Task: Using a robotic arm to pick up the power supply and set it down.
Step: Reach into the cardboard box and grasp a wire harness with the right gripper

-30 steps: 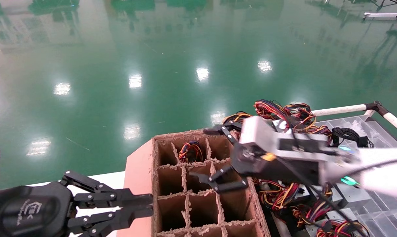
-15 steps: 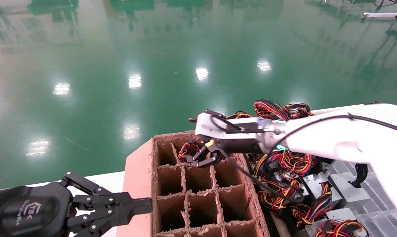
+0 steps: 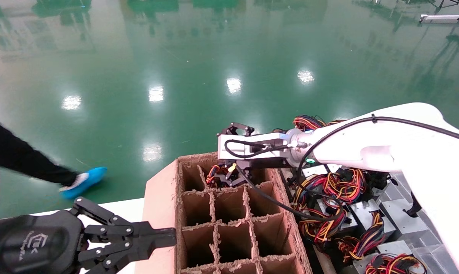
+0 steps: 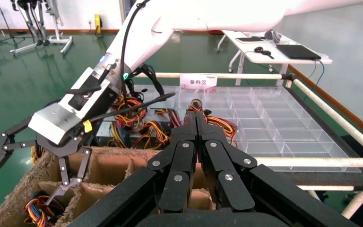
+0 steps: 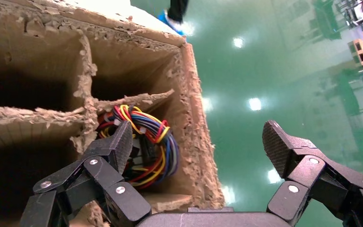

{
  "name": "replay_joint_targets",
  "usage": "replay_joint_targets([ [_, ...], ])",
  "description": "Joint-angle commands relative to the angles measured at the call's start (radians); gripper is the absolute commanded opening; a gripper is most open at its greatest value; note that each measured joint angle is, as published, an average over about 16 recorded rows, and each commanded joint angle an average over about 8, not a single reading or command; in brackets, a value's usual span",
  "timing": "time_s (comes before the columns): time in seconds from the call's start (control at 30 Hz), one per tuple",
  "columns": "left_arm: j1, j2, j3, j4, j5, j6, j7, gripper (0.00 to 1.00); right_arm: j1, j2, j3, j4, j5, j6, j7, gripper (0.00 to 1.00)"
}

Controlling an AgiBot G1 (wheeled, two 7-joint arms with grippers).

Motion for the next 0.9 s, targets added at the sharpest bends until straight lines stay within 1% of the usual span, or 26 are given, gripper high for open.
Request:
replay_joint_targets([
  [0.03,0.0,0.0,0.0,0.0,0.0,0.0,0.0,1.0,0.009,-0.001,-0.011,-0.01,0.001,-0.001,-0.006,0.0],
  [0.17,0.0,0.0,0.0,0.0,0.0,0.0,0.0,1.0,0.013,-0.004,-0.042,-0.009,-0.006,0.01,-0.012,0.0],
  [0.37,0.0,0.0,0.001,0.0,0.0,0.0,0.0,1.0,0.001,-0.009,-0.101,0.03,-0.011,0.05,-0.016,0.0],
  [0.9,0.0,-0.001,0.001,0.0,-0.001,-0.001,0.001,1.0,-0.023,-0.01,-0.257,0.114,0.05,0.162,0.036,0.0],
])
